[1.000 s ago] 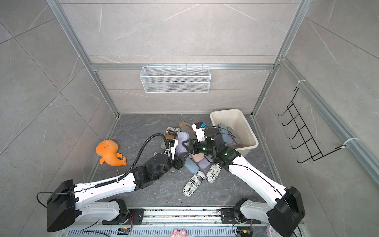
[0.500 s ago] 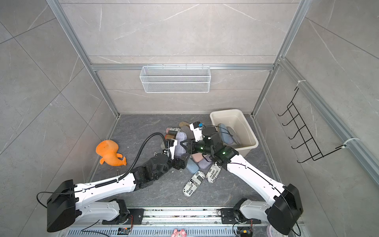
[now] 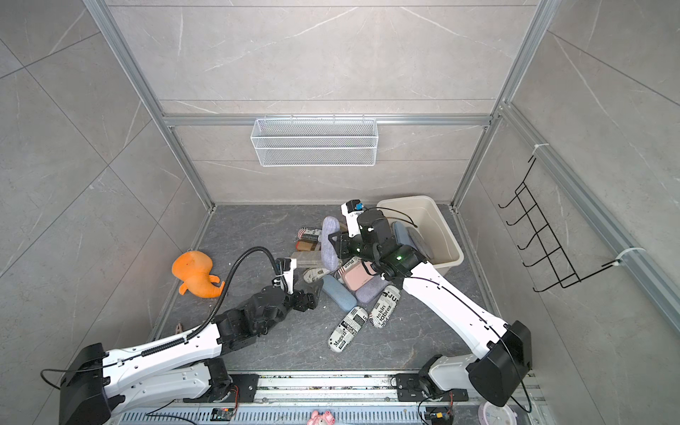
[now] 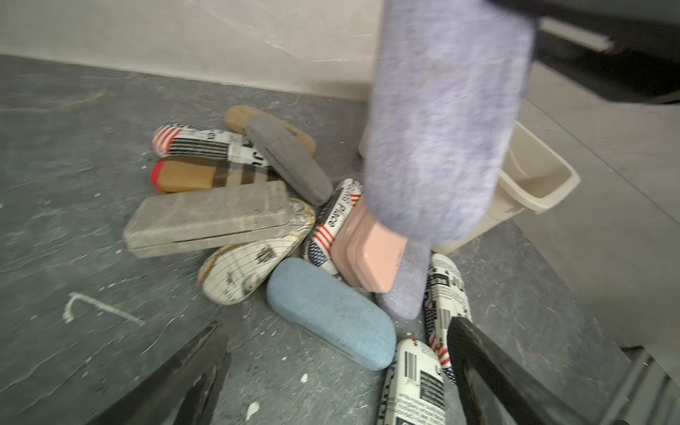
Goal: Put the glasses cases into the storage boxes
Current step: Place the glasses case in the storage box.
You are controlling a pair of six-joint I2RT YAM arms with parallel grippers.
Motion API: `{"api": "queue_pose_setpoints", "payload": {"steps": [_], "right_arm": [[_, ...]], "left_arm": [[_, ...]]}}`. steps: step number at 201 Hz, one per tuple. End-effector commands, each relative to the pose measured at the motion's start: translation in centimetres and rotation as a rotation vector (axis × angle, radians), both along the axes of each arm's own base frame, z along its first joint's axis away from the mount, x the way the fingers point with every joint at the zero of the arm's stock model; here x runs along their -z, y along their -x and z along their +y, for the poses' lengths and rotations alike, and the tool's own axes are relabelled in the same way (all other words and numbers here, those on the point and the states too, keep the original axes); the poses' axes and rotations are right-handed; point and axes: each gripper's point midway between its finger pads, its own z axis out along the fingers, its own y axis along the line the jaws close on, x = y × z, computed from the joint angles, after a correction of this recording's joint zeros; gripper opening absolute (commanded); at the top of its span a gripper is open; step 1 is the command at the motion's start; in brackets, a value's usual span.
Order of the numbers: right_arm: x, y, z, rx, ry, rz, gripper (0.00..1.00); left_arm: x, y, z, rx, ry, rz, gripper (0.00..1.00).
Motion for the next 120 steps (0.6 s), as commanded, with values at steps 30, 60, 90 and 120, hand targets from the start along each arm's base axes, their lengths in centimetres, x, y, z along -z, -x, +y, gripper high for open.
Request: {"api": "queue_pose_setpoints", "payload": {"steps": [30,60,90,120], "right_arm": [[-2.6,-3.4,-7.3,0.230,0.226,-0.119,0.29],[-4.1,-5.7,-12.1,0.371,0.294,-0.155,0.29],[-4.9,-8.2,-16.8,0.516,0.448,-0.188,0.30],[-2.7,-11.4,-22.2,0.653,0.606,-0.130,0.31]], "left_arm": [[4.0,0.4,10.4,-0.485,0.019,0.110,0.93],[4.3,0.9,11.7,-0.504,0.061,0.099,0.93],[4.3,1.1,12.0,-0.500,0.040,0.105,0.93],[5.0,1.3,11.8,-0.498,0.041,0.137,0.94]]}}
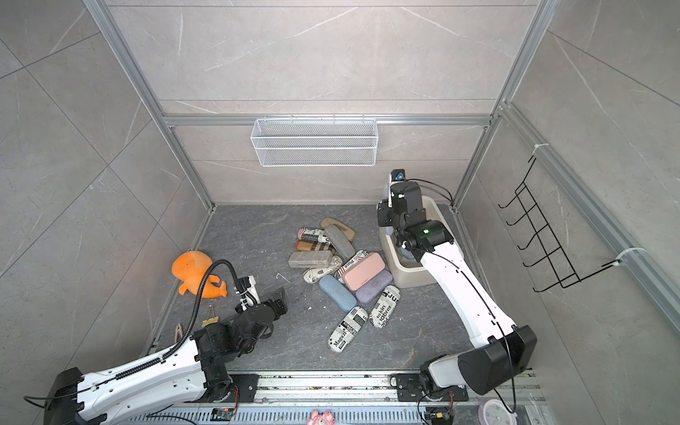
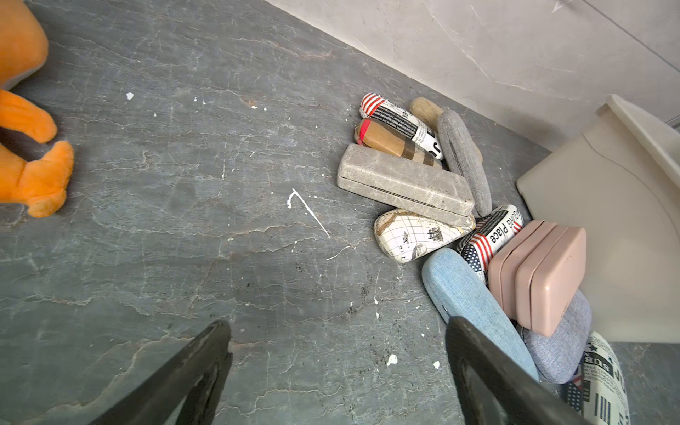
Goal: Put the glasses cases into the storage boxes
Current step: Place the glasses case in the storage box.
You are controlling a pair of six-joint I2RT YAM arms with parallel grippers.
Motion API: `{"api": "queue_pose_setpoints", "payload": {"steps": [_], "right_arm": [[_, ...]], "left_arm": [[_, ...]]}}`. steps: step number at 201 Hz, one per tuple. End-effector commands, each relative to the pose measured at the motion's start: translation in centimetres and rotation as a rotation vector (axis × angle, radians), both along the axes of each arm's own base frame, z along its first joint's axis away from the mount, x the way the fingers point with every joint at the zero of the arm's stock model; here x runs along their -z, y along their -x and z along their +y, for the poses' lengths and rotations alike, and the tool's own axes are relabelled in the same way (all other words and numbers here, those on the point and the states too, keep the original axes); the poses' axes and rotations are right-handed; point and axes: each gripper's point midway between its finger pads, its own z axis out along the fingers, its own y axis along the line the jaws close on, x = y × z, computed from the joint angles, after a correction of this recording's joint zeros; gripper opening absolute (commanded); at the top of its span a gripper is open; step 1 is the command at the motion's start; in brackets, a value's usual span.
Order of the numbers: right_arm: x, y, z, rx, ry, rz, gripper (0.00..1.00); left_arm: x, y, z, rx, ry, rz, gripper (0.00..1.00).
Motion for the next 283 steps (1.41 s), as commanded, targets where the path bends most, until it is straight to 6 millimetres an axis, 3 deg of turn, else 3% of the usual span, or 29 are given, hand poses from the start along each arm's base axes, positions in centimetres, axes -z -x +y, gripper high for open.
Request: {"api": "queue_pose_setpoints", "payload": {"steps": [1,33,52,89,140,170,199,241,283], "right_arm": [[1.8,-2.1,-4.7,0.149,0.167,0.055,0.31],[6.5,-4.8,-9.2,0.250,0.216,0.144,0.32],[9.3,-5.9,-10.5,0.273,0.240,0.201,0.32],[14.3,-7.8,-10.7,0.263,0.267,0.303,0.33],[18.9,-9.1,-10.0,0.228,0.263,0.422,0.37],[19.8,-9.3,-9.2,0.190,0.239,0.456,0.42],[19.4,-9.3,-8.6,0.172,0.196,0.451,0.45],[16.5,-8.1,-7.2,0.152,0.064,0.390,0.46],[13.3,-4.1,-5.1,0.128,-0.058,0.315,0.51]], "left_arm": [[-0.3,-0.1,0.5,-0.045,0.023,-0.001,0.94],[-0.1,-0.1,0.2,-0.029,0.031,0.008,0.94],[-0.2,0.0,0.1,-0.016,0.017,0.015,0.94],[-0.1,0.1,-0.1,-0.013,0.017,0.029,0.94],[0.1,0.1,-0.5,-0.003,0.016,0.049,0.94],[0.0,-0.1,-1.0,0.016,0.000,0.053,0.94],[-0.6,-0.4,-2.5,0.077,-0.026,0.047,0.94],[-0.7,-1.3,-4.4,0.134,-0.102,0.068,0.94],[1.0,-2.9,-6.1,0.217,-0.136,0.187,0.96]]}}
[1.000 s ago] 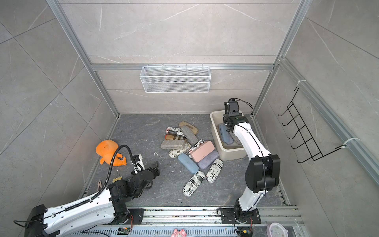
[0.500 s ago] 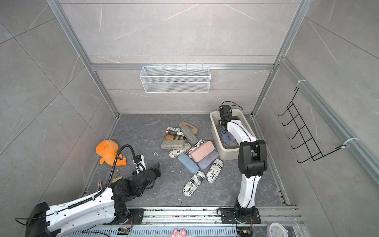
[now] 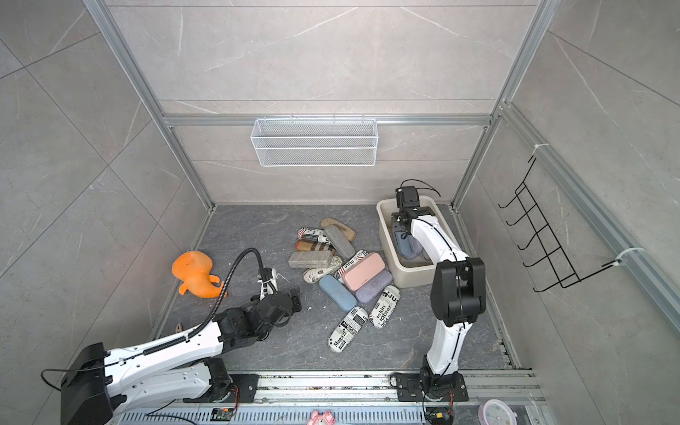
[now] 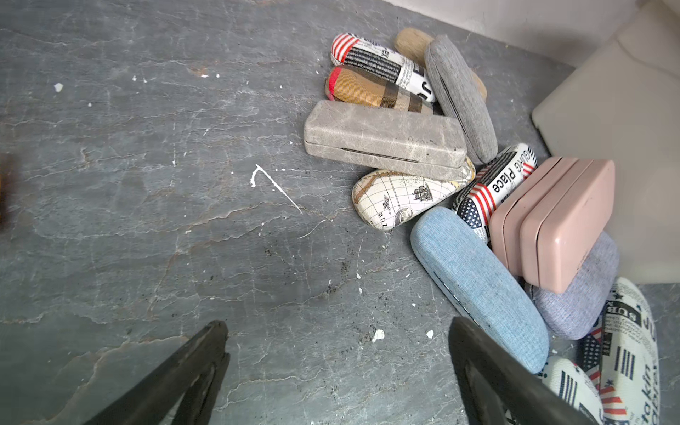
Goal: Put the glasses cases into the storage boxes
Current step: Place the glasses case in the storage box, then pick up the glasses case at the center of the board.
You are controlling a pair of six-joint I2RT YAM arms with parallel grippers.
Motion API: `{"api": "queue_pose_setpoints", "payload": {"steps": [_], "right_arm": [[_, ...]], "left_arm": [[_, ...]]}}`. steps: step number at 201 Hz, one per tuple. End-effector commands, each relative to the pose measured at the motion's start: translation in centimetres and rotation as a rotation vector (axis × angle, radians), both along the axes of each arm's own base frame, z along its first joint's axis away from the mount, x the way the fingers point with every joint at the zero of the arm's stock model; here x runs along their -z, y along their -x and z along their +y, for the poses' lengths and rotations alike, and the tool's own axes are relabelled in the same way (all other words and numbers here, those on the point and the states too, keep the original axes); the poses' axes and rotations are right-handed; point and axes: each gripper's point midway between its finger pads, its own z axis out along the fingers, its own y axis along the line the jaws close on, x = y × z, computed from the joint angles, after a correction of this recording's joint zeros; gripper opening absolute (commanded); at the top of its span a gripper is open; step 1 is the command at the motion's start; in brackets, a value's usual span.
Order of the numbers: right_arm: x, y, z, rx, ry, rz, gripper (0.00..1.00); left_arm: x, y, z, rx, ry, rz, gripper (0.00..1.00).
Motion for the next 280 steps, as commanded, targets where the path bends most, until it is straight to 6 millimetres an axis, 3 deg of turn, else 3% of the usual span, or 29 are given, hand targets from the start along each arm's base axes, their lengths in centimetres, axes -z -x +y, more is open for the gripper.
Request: {"api": "queue_pose_setpoints", "payload": {"steps": [1,37,58,84,123,156,240,280], "right_arm": [[-4.0,2.6,2.1,-0.002,-0.114,-0.100,0.52],[-6.4,8.0,6.0,-0.082,-0.140,-0.172,0.60],[-6.5,10.5,8.4,-0.137,-0.190,-0.182,0.66],[-6.1,12.5,9.8,-0.179,-0.209,-0.168,0.70],[-6.3,13.6,9.3,-0.173,-0.209,-0.180,0.78],[-6.4,13.7,9.3,-0.174,-0.219,-0.192,0.80],[-7.3,14.5,8.4,-0.149,-0.232,-0.258,0.82],[-7.8,15.1,6.7,-0.083,-0.194,-0.287,0.97]], "left_arm": [[-0.2,-1.3,-1.6,0.071,0.014,0.047,0.96],[0.5,-2.4,-3.1,0.133,0.016,0.121,0.96],[1.2,-2.4,-4.4,0.168,0.015,0.170,0.95],[2.7,-1.6,-6.8,0.265,0.047,0.241,0.91],[3.4,0.8,-9.5,0.383,-0.067,0.276,0.92],[3.8,3.0,-11.7,0.467,-0.081,0.310,0.92],[5.4,6.6,-14.8,0.545,-0.236,0.401,0.92],[6.1,7.7,-16.8,0.587,-0.261,0.437,0.95]]}}
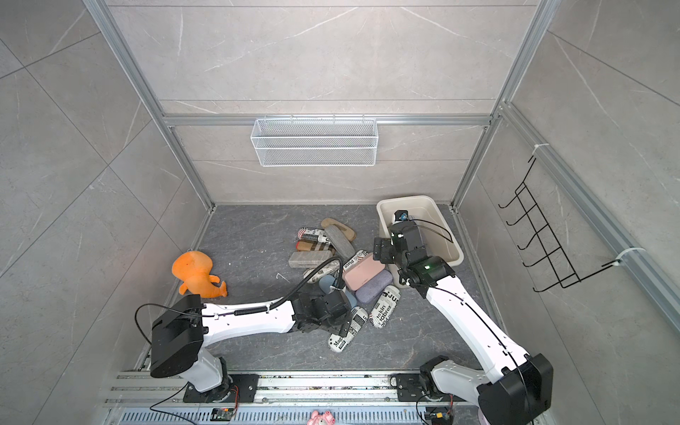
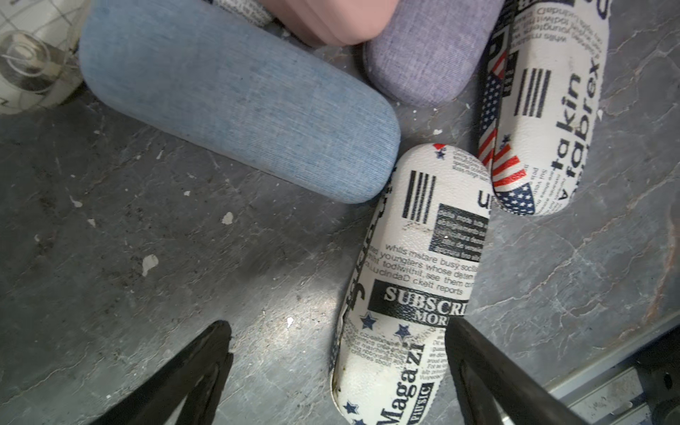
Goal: Put the glasses cases into the storage boxes
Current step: Pick up the glasses case at the center of the board.
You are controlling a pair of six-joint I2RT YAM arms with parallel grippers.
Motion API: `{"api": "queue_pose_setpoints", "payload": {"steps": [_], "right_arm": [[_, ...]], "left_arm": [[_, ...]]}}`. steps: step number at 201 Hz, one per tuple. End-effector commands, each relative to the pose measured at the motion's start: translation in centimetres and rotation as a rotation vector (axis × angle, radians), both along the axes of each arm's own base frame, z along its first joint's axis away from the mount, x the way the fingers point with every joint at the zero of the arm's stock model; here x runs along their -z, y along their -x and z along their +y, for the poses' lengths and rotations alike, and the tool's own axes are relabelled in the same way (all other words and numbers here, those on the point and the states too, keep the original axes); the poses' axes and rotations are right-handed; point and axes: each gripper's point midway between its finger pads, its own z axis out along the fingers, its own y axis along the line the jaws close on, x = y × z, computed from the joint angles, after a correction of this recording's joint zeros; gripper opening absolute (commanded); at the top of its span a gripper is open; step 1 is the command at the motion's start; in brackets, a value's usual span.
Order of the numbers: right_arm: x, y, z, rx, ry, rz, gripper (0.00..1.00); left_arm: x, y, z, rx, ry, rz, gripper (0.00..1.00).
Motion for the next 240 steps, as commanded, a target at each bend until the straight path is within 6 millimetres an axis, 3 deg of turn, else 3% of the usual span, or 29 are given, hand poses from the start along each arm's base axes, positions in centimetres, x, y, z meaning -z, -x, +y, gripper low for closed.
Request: {"api": "queue_pose_setpoints", "payload": {"steps": [1,106,155,190,240], "right_arm": [[-0.4,0.6,-1.3,0.059,0.012,-0.026,0.97],[0.0,0.3,-0.8,0.042,0.007,-0.019,0.98],[0.2,0.3,-0.4,0.024,0.001,-0.008,0.98],[0.5,0.3,-0.2,0.013,0.001,0.001,0.96],[0.3,0.2,-0.1,0.007,0.000,-0.001,0.94]], "left_arm": [[0.4,0.7,-0.5,0.019,-0.042,0.032,0.95],[3.8,5.1,-1.9,0.138,-0.088,0.187,0.92],[5.4,4.2,-1.5,0.106,-0.133,0.153,0.90],[5.5,3.3,-1.4,0.090,-0.147,0.103,0.80],[6.4,3.5,-0.7,0.091,-0.163,0.108,0.76]]}}
